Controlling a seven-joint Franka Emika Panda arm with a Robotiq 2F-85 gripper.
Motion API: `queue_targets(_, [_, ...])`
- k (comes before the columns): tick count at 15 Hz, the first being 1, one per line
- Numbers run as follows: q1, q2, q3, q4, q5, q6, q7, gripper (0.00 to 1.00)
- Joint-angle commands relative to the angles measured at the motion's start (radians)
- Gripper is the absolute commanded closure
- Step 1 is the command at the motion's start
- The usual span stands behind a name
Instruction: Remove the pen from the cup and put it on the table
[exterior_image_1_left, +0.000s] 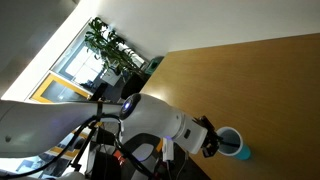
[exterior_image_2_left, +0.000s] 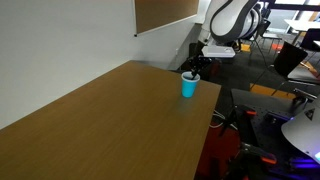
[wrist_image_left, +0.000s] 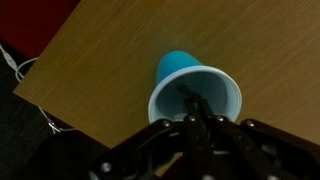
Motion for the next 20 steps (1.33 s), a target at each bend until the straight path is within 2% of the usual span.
queue_targets(1, [-0.006,-0.088,-0.014,-0.004,-0.010,-0.080,0.003,0.98])
queue_targets(6, [-0.010,-0.211,-0.023,-0.009,-0.037,-0.164,0.013,0.98])
queue_targets(14, [-0.037,-0.419,0.045,-0.031,-0.094,-0.277,0.002,0.98])
queue_targets(20, [-0.027,-0.465,0.169,-0.088,-0.131,-0.148,0.030,0.98])
